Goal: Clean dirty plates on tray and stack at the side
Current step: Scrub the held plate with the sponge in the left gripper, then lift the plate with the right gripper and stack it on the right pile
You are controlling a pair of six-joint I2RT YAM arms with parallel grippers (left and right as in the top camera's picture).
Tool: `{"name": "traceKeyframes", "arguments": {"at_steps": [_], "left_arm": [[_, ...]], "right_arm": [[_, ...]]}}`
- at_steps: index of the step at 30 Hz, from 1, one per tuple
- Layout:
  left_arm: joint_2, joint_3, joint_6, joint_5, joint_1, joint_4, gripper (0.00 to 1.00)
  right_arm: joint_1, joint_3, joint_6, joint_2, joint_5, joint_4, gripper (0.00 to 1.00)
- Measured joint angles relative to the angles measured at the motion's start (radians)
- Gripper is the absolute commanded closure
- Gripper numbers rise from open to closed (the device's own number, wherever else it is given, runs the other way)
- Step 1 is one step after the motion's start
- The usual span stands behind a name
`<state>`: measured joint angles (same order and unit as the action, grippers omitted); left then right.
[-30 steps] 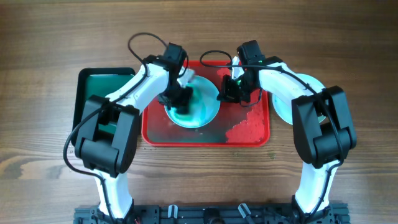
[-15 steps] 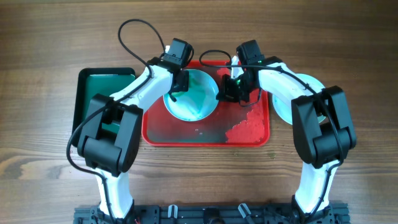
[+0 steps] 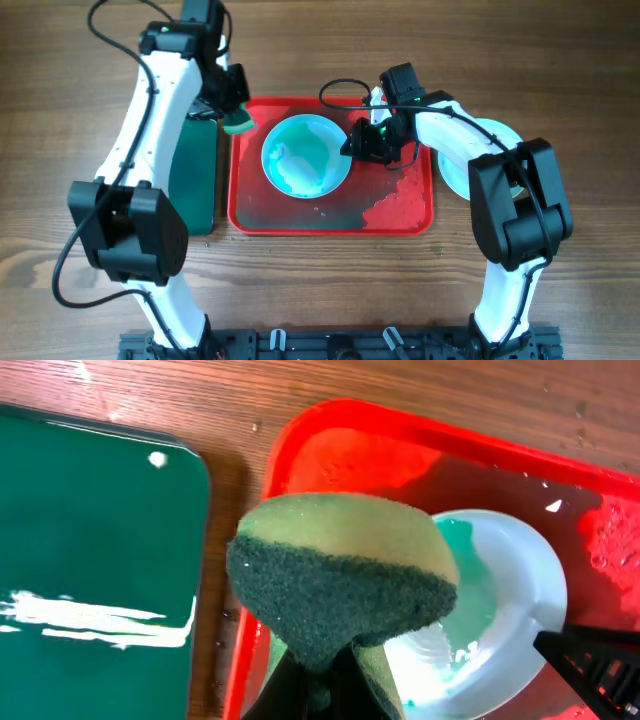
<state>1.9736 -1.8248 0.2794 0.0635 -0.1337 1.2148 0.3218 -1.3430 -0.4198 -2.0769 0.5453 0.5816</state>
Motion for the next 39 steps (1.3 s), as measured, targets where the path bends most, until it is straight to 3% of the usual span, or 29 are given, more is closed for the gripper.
{"name": "traceKeyframes", "arguments": {"at_steps": [9, 12, 13, 22, 27, 36, 39], "left_arm": [[0.0, 0.0, 0.0, 0.015, 0.014, -0.007, 0.96], [0.0, 0.0, 0.0, 0.032, 0.014, -0.017, 0.96], [0.0, 0.0, 0.0, 0.04, 0.014, -0.018, 0.96], [0.0, 0.0, 0.0, 0.04, 0.014, -0.017, 0.96], [0.0, 0.0, 0.0, 0.041, 0.014, -0.018, 0.96], [0.0, 0.0, 0.0, 0.041, 0.014, -0.018, 0.96], [0.0, 0.0, 0.0, 0.041, 0.014, -0.018, 0.96]], "right_arm": [[0.027, 0.0, -0.003, 0.0, -0.077, -0.047, 0.78], [0.062, -0.029, -0.006, 0.0, -0.14, 0.002, 0.94], [0.08, -0.052, -0.003, 0.0, -0.179, 0.034, 0.95], [0.114, -0.171, 0.029, 0.059, -0.451, 0.302, 0.96], [0.114, -0.176, 0.033, 0.358, -0.805, 0.384, 0.95], [0.33, -0.178, 0.051, 0.381, -1.382, 0.451, 0.96], [0.399, -0.178, 0.124, 0.381, -1.539, 0.451, 0.96]]}}
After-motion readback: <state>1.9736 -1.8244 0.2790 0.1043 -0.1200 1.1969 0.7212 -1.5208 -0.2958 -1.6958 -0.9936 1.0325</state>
